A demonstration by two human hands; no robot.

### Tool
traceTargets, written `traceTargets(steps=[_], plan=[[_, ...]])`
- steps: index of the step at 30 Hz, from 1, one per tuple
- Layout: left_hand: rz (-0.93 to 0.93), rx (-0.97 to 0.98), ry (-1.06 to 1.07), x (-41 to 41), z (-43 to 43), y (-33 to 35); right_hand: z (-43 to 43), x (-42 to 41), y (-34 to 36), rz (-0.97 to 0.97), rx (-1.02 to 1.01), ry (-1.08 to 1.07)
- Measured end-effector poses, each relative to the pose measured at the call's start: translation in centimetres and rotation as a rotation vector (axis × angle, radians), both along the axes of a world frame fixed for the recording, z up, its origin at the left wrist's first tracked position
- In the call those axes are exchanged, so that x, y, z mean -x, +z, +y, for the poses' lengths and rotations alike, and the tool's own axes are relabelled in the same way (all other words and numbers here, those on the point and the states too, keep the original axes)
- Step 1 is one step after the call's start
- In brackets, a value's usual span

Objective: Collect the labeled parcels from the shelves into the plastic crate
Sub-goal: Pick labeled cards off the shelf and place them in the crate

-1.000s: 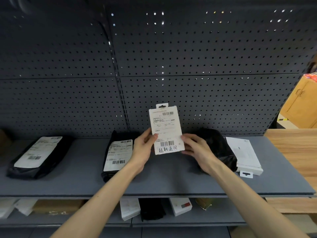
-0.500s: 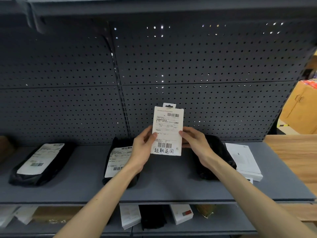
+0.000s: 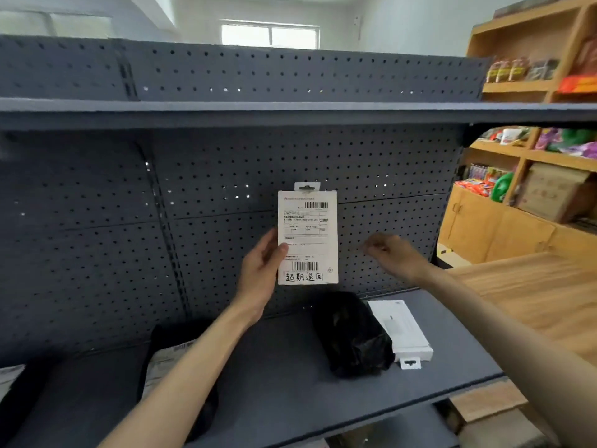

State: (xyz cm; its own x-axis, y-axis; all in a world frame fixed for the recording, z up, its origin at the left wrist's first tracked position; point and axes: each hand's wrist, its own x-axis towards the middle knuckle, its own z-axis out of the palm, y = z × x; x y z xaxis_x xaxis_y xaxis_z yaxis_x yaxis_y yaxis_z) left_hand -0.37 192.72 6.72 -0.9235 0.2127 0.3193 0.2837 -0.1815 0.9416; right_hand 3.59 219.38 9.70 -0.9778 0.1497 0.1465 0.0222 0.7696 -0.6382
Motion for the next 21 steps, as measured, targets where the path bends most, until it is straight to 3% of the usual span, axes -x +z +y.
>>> traceTargets(steps=[10, 21], plan=[[-0.013, -0.053, -0.459, -1.2, 13.4, 2.9, 10.8, -13.1, 5.0, -0.095, -0.307, -0.509], [-0.028, -0.05, -0.958, -12.9, 28.8, 4.6, 12.9, -35.0, 7.5, -0.312, -0.648, -1.116]])
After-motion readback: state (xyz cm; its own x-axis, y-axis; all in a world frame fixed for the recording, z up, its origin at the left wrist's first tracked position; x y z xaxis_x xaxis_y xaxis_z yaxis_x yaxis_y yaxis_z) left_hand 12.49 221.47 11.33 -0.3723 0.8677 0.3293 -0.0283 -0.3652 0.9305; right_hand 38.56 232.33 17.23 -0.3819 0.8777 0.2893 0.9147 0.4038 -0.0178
